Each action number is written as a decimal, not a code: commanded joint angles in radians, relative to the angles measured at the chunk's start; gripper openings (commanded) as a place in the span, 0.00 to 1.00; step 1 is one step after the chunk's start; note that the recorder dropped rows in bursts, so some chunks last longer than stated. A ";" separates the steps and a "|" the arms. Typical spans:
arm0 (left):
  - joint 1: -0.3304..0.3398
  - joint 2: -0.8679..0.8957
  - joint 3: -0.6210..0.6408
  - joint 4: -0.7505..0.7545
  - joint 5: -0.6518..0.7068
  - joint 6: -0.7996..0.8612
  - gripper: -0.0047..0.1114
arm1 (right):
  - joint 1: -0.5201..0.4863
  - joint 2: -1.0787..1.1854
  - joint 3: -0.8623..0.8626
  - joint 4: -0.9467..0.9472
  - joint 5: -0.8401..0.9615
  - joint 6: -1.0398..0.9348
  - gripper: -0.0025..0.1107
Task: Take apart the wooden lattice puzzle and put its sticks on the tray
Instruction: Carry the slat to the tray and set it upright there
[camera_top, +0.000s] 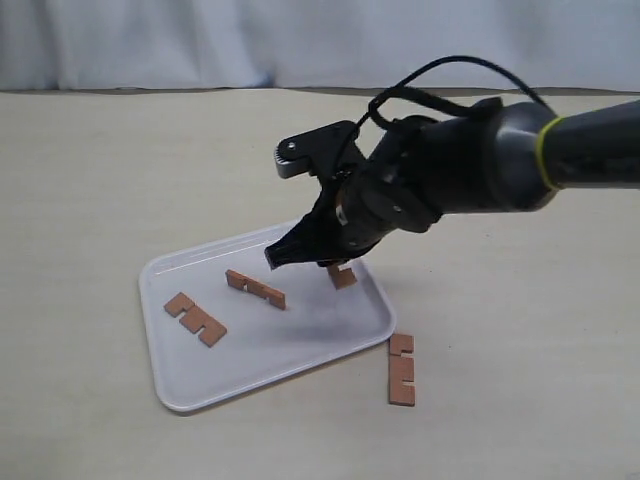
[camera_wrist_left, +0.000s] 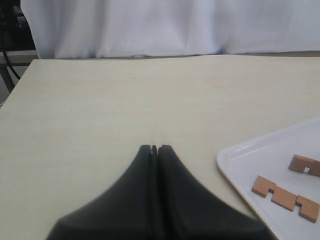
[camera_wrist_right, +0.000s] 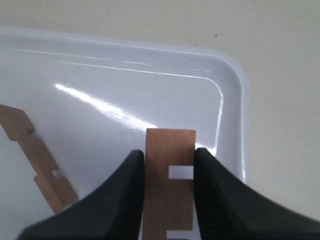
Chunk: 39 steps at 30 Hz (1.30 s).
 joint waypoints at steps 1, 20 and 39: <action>0.000 -0.002 0.003 0.001 -0.007 -0.002 0.04 | 0.006 0.092 -0.058 0.021 -0.015 -0.008 0.06; 0.000 -0.002 0.003 0.001 -0.010 -0.002 0.04 | 0.133 0.113 -0.113 0.051 -0.014 0.003 0.48; 0.000 -0.002 0.003 0.001 -0.010 -0.002 0.04 | 0.133 -0.141 -0.112 -0.042 0.446 -0.008 0.59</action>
